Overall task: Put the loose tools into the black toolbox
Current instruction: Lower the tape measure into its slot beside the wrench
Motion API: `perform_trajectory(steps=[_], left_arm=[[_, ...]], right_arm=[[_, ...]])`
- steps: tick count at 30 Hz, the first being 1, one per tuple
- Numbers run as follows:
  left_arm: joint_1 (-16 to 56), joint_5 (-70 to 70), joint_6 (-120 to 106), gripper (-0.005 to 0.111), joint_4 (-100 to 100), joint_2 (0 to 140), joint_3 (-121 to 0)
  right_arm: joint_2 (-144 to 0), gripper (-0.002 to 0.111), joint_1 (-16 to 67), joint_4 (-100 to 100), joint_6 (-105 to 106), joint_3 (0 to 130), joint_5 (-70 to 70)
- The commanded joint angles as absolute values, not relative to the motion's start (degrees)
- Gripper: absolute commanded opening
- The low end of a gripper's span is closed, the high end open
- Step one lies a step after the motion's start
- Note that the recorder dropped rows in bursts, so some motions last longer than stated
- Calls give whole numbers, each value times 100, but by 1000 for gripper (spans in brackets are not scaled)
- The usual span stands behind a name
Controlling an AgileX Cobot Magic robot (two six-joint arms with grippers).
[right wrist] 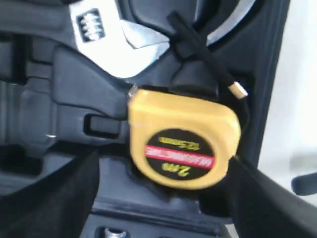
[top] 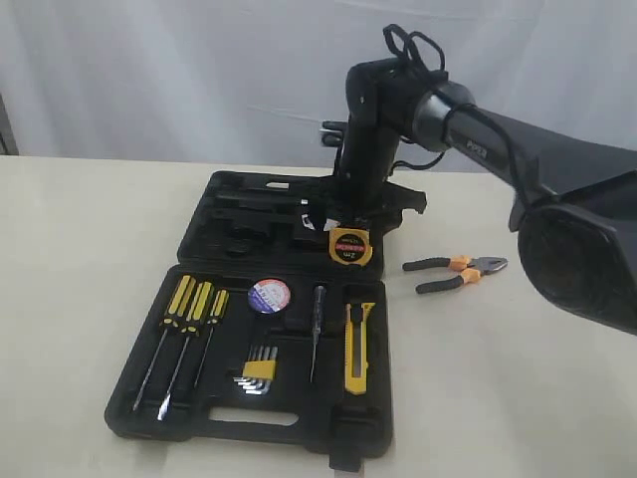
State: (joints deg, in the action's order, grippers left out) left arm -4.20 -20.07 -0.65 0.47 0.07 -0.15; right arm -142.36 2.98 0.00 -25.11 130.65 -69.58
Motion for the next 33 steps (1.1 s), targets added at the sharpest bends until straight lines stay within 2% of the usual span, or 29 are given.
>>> perform_trajectory(steps=[1,5,7,9,13,18,33], left_arm=[[-393,-1962,-41,0,0,0,0],[-393,-1962,-41,0,0,0,0],[-393,-1962,-41,0,0,0,0],[-393,-1962,-41,0,0,0,0],[-393,-1962,-41,0,0,0,0],[-393,-1962,-41,0,0,0,0],[-393,-1962,-41,0,0,0,0]], right_arm=[[-14035,68,296,-97,-2441,13054,-6996],[-14011,68,296,-183,-2295,13054,-6996],[-14011,61,296,-183,-2157,13054,-6996],[-14011,46,296,-183,-2060,13054,-6996],[-14011,0,296,-299,-1840,13054,-6610],[-14011,-1,296,-554,-1732,13054,-6240],[-14627,-1,283,-458,-1503,13054,-6269]])
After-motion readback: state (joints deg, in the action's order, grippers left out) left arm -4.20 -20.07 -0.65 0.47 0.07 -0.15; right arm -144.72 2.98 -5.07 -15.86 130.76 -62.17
